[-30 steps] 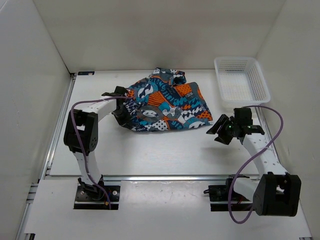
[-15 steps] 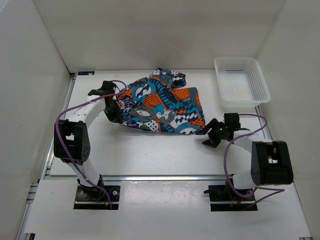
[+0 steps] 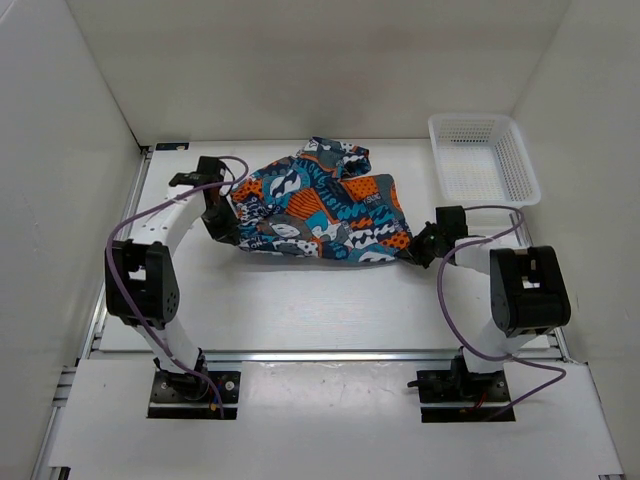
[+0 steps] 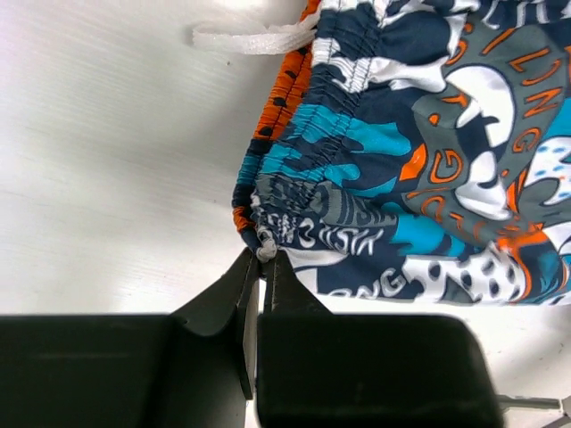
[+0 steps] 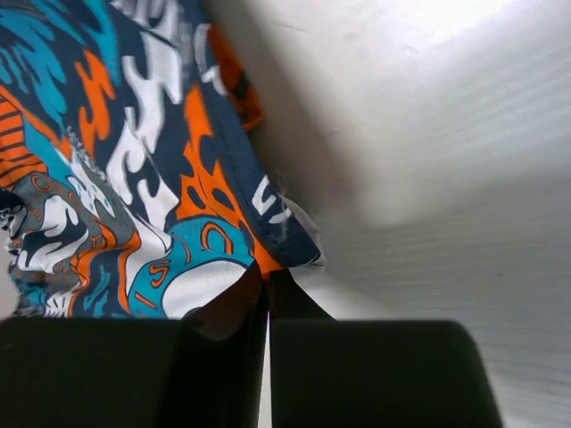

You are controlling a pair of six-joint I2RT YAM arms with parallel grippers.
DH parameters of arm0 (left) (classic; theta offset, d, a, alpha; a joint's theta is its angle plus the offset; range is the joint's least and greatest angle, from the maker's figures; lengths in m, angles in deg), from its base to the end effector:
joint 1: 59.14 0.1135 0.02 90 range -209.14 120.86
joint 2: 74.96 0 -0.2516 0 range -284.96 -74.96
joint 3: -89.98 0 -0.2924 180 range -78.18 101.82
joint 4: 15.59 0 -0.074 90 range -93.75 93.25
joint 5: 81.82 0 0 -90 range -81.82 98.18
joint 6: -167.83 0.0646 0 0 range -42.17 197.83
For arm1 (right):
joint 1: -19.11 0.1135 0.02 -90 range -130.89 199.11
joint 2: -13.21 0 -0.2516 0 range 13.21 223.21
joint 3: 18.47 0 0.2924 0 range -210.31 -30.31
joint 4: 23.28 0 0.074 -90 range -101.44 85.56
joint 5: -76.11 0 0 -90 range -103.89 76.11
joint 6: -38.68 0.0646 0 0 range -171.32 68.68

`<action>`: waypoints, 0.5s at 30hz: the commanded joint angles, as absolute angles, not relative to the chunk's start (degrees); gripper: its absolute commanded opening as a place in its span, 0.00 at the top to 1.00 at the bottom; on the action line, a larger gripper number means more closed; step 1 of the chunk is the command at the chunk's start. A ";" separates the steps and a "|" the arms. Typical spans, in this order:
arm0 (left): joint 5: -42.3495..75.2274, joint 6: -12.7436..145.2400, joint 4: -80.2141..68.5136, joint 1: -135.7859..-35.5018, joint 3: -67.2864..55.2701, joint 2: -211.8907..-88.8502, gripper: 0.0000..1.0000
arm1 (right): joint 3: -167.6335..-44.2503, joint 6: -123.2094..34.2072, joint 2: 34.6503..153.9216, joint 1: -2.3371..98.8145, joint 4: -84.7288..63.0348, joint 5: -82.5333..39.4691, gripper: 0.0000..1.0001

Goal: Fold and stack the shorts
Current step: Flatten the shorts out

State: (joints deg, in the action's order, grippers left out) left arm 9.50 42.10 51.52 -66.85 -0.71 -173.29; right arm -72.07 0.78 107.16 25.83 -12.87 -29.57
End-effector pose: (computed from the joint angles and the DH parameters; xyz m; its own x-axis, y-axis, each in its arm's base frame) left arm 0.3748 -0.0522 0.1821 -0.8625 -0.4724 -0.1815 -0.4485 0.8797 -0.1581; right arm 0.3419 0.0579 0.0697 -0.6954 0.6830 -0.2234 0.4334 0.6466 0.6277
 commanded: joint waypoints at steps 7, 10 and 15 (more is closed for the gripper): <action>8.44 47.76 63.04 -65.21 20.74 -168.40 0.90 | -90.93 -9.91 91.53 30.98 8.40 -15.13 1.00; 10.90 47.77 66.90 -65.21 32.24 -165.68 0.90 | -98.93 -13.16 84.76 30.98 14.38 -12.68 1.00; 15.21 48.82 69.29 -66.17 45.38 -159.79 0.90 | -112.89 -17.56 74.92 31.50 20.72 -9.77 1.00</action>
State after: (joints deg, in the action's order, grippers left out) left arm 12.87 47.11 65.33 -65.65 39.10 -167.67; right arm -106.69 -12.57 79.31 31.38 13.38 -14.51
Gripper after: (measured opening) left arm 0.146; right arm 0.002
